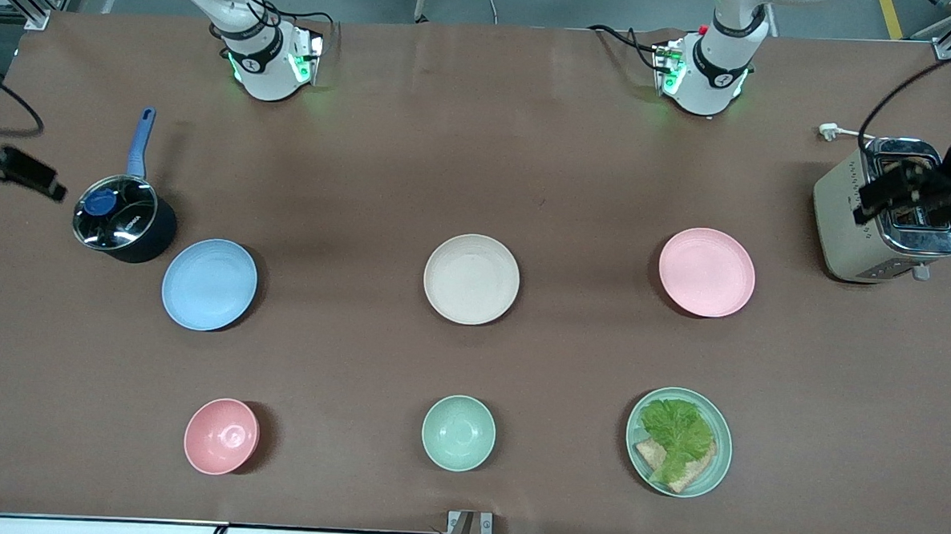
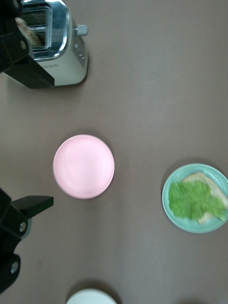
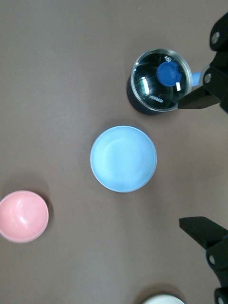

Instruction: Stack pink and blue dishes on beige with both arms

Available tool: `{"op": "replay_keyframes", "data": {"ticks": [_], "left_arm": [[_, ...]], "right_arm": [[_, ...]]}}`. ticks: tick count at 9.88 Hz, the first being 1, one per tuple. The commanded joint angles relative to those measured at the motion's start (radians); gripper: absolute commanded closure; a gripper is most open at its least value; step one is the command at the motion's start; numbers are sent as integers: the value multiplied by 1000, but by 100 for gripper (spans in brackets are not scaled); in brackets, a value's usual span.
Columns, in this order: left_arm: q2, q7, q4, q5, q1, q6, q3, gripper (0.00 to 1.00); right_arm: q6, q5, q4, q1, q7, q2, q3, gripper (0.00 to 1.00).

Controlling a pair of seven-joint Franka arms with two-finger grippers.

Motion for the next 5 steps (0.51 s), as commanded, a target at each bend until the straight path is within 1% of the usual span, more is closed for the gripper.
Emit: {"op": "replay_keyframes", "data": {"ticks": [1,2,3,5], "left_arm": [[34,169,-232,-102,-1,195,92,1],[72,239,-298,-127,5,264,100,0],[138,317,-323,-129,4,306,103,0],[268,433,-328,-161,14,316,103,0]], "right_arm": [[199,24,-148,-26,-101,86,-13,0],[264,64,-151,-33,-153,170,-49,0],[307,134,-151,-34,-240,232,-77,0],[347,302,-156,-37,-412,339,-140,0]]}}
